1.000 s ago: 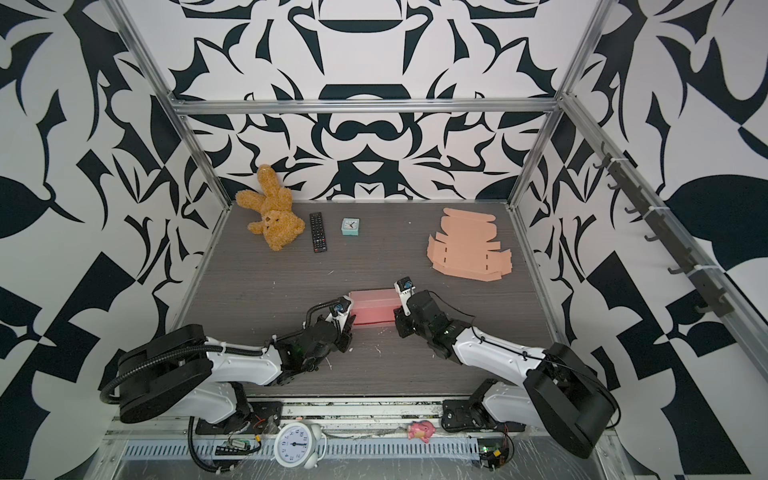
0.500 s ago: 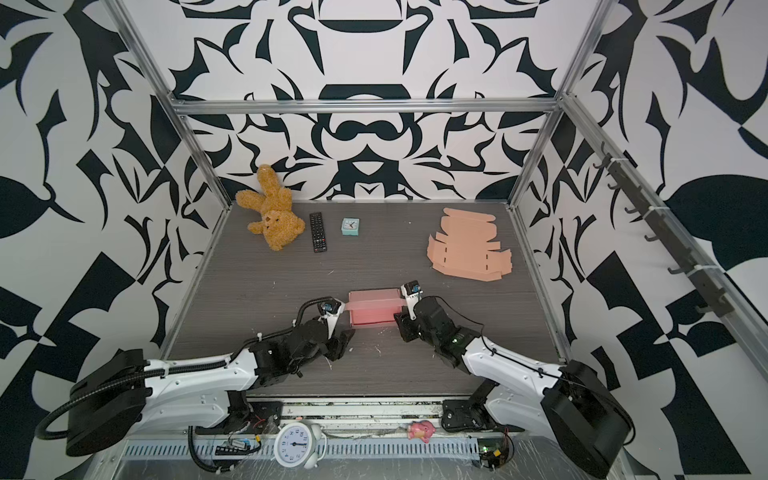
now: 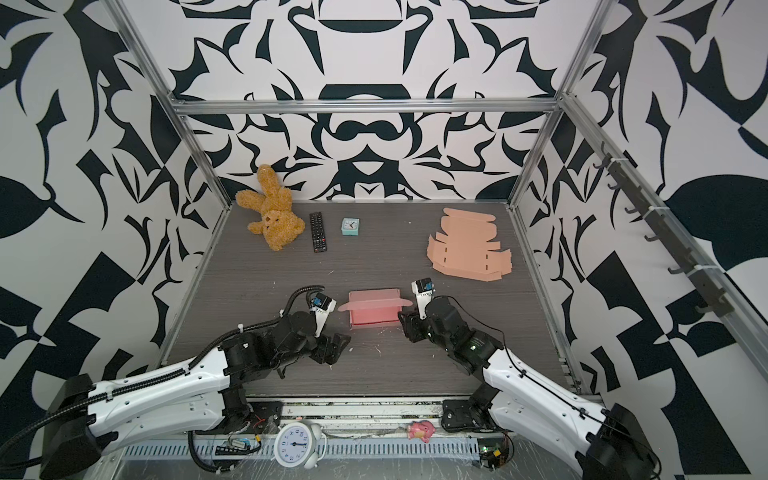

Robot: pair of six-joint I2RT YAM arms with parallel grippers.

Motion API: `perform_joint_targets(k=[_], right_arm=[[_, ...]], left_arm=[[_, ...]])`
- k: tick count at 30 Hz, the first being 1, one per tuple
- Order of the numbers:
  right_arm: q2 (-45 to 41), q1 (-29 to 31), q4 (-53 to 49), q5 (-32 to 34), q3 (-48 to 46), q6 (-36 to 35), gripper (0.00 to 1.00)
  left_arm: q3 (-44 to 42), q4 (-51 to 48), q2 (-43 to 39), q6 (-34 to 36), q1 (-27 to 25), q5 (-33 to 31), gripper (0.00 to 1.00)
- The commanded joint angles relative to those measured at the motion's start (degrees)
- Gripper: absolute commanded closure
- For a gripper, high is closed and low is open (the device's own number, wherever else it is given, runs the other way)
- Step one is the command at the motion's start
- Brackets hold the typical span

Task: Fold the paper box
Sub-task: 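Reach both open grippers to the box's sides, farther from the robot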

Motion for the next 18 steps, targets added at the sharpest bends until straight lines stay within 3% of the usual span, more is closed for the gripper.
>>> perform_joint_targets(k=[1, 11, 18], right_arm=[[-0.99, 0.29, -6.5, -1.3, 4.87, 2.46, 0.44], [0.67, 0.29, -13.71, -5.61, 14.05, 6.52, 0.43], [2.41, 0.34, -15.66, -5.48, 17.51, 4.39, 0.38]], left_arm=[[2.44, -5.53, -1.76, -1.71, 1.94, 3.16, 0.11], [8.38, -7.88, 2.15, 0.95, 10.34, 14.07, 0.07], [12.37, -5.24, 4.77, 3.04, 13.6, 17.98, 0.06]])
